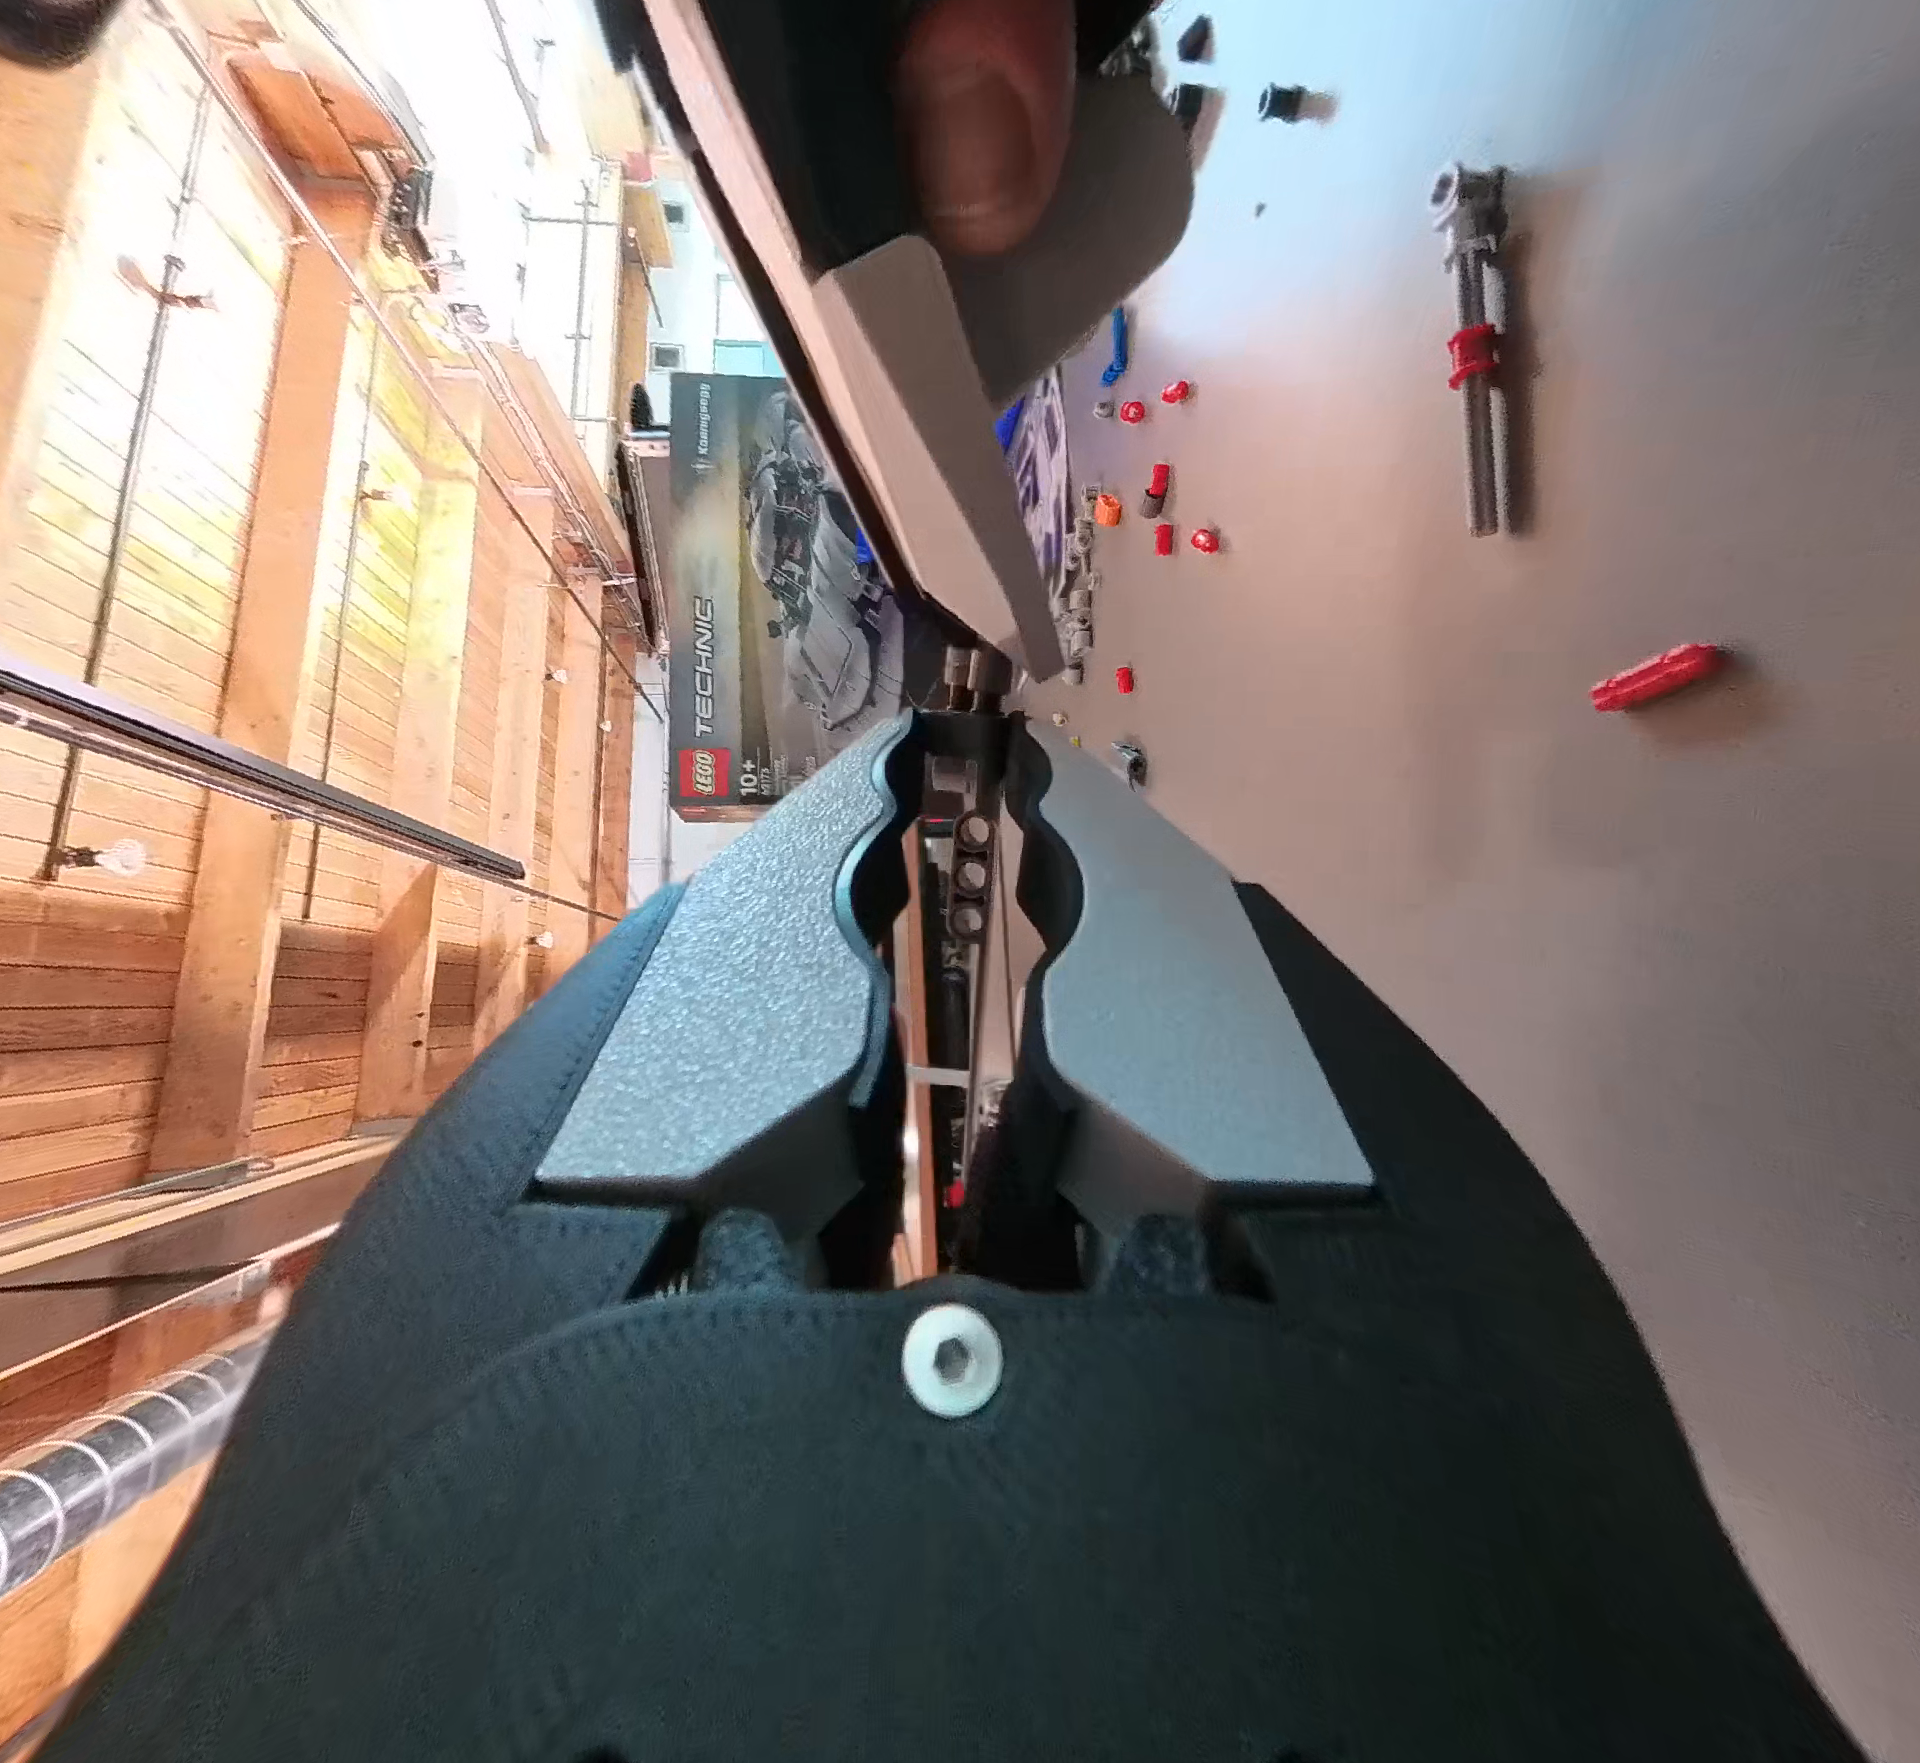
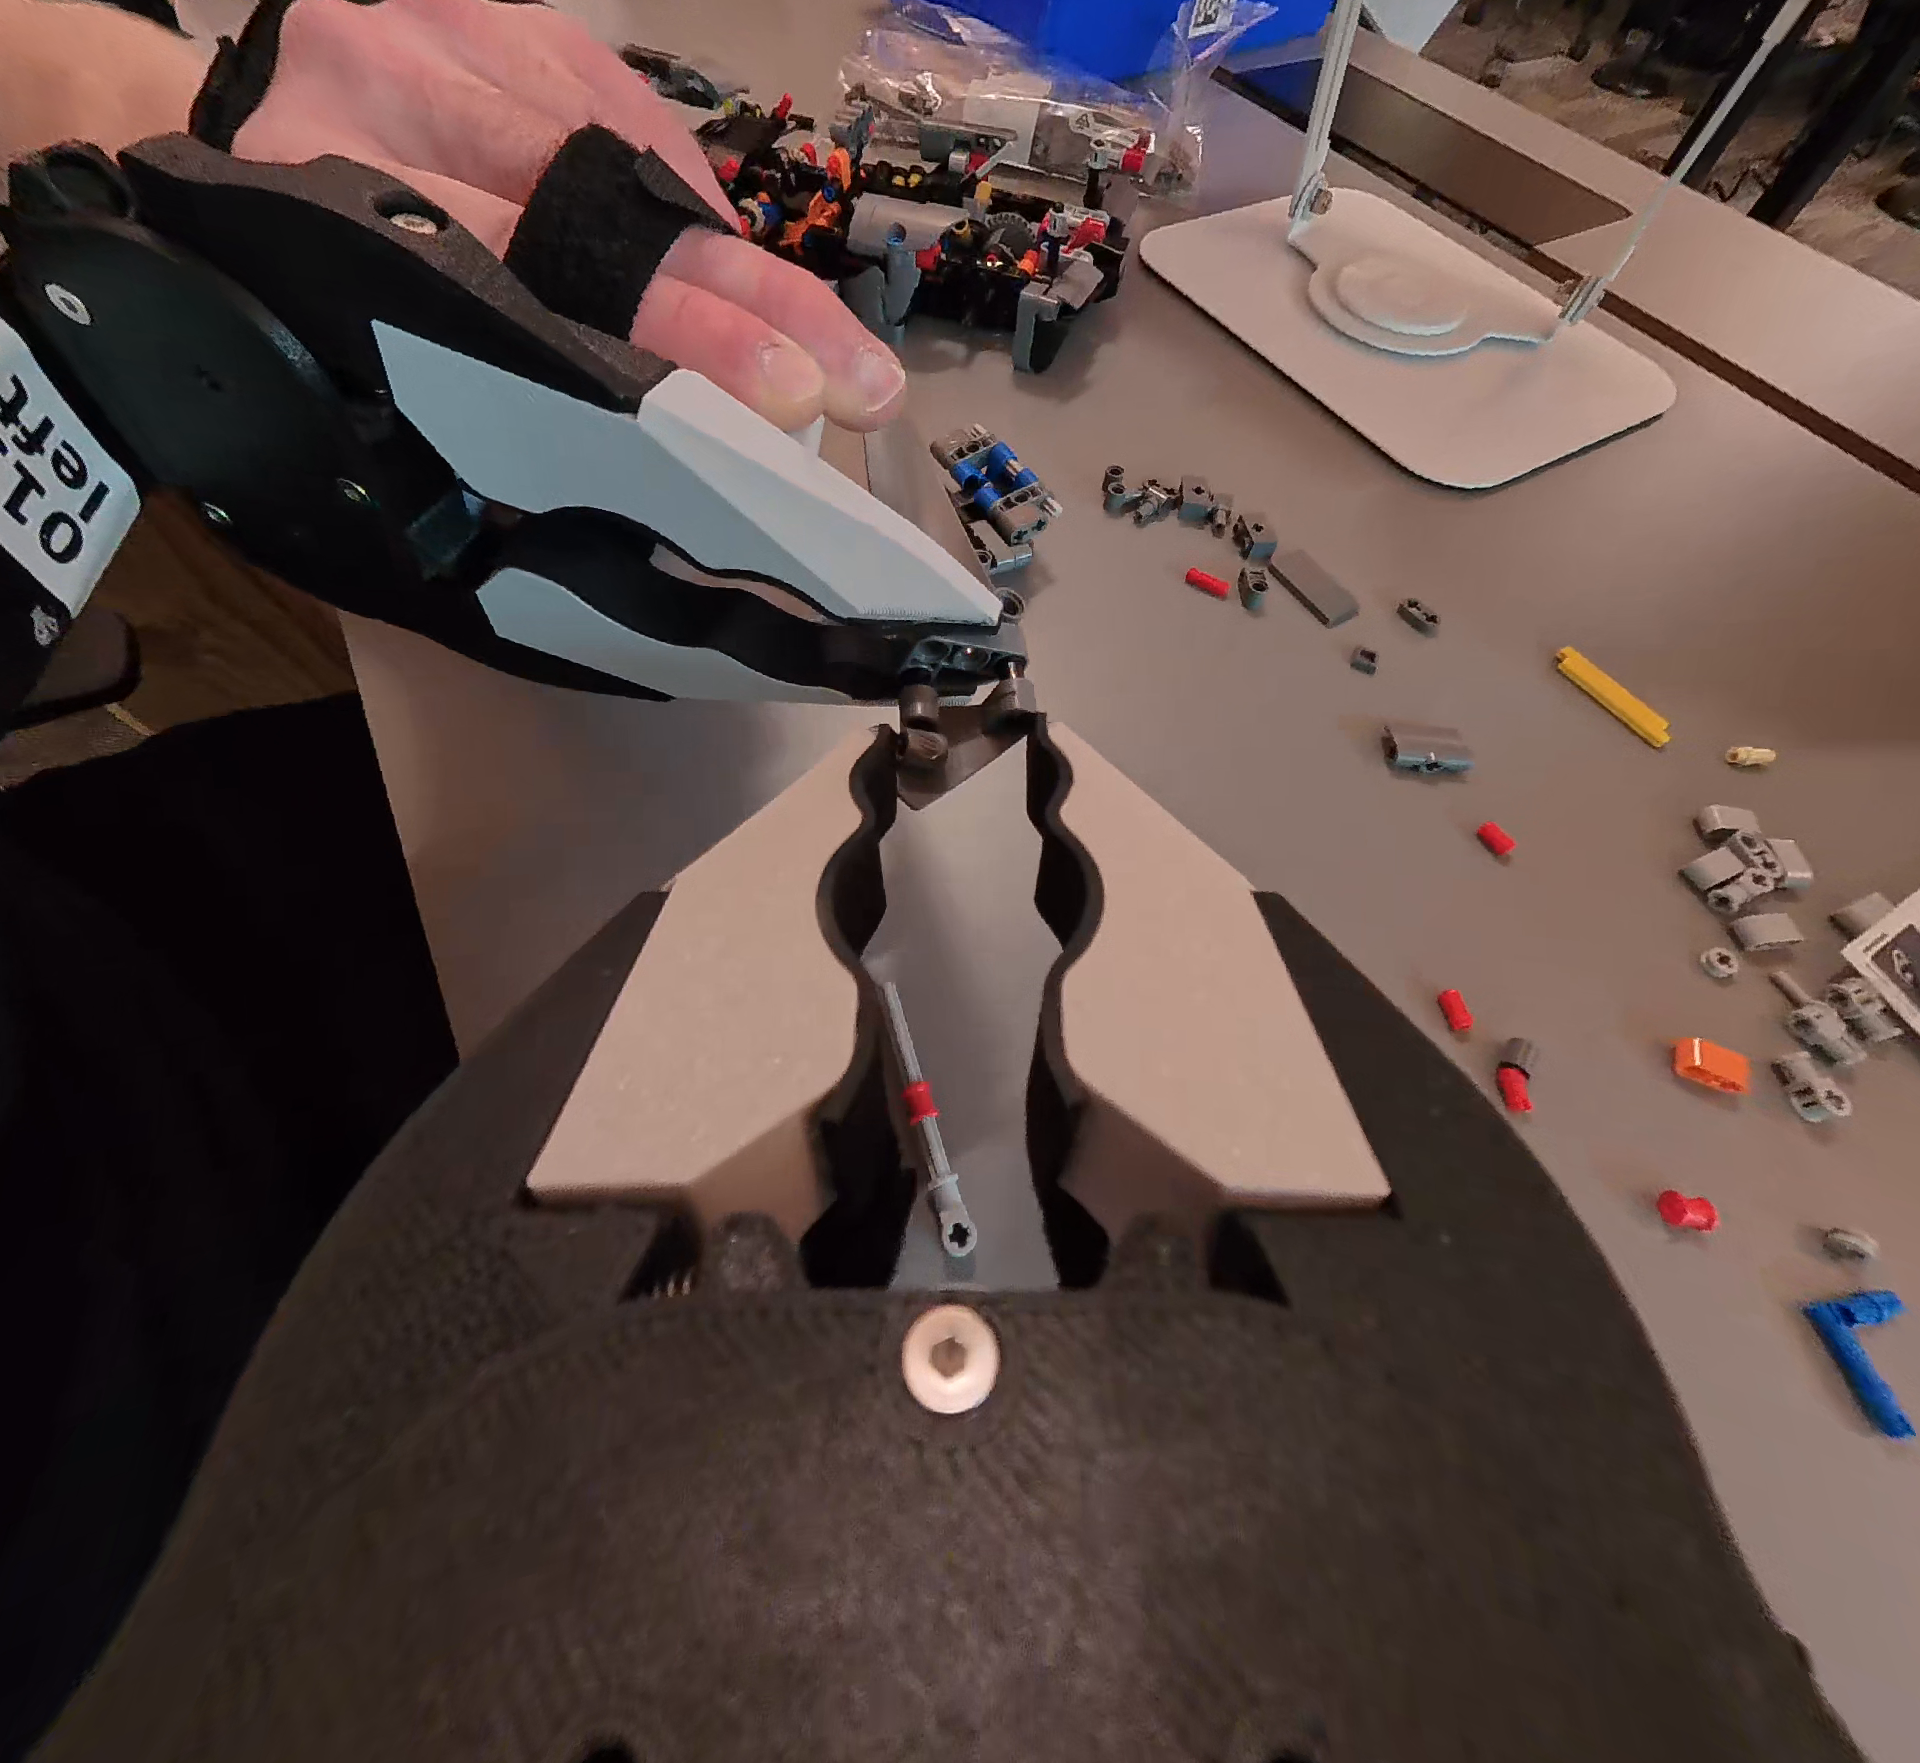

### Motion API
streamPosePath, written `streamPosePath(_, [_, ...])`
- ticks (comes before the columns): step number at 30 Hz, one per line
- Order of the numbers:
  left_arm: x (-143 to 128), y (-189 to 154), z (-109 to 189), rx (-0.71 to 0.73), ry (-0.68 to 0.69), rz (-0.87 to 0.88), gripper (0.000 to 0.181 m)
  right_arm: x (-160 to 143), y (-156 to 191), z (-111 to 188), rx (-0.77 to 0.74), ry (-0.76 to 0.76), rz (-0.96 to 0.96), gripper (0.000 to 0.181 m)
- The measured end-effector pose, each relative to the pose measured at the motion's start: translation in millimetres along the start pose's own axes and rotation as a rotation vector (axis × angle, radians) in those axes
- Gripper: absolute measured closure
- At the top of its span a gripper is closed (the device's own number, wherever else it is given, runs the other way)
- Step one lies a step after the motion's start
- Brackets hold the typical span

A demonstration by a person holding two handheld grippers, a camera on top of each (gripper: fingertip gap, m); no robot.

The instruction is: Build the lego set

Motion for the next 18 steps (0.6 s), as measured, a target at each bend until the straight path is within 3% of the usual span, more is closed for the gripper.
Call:
streamPosePath(9, [8, 10, 6, 0.022, -0.039, -0.008, 0.171, 10, 5, 7, 0.047, 0.019, 0.121, 0.160])
streamPosePath(18, [11, 15, 8, 0.030, -0.047, 0.002, 0.171, 17, 5, 6, 0.040, 0.030, 0.124, 0.162])
Point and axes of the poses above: each gripper's, where its closed fingertips meet, z back along the fingers, x out of its top, y = z × x across the jaws, the point moved 2 cm from there along z, back along the fingers, and after that the axes turned 1 degree about -x, right-handed, at the moved point
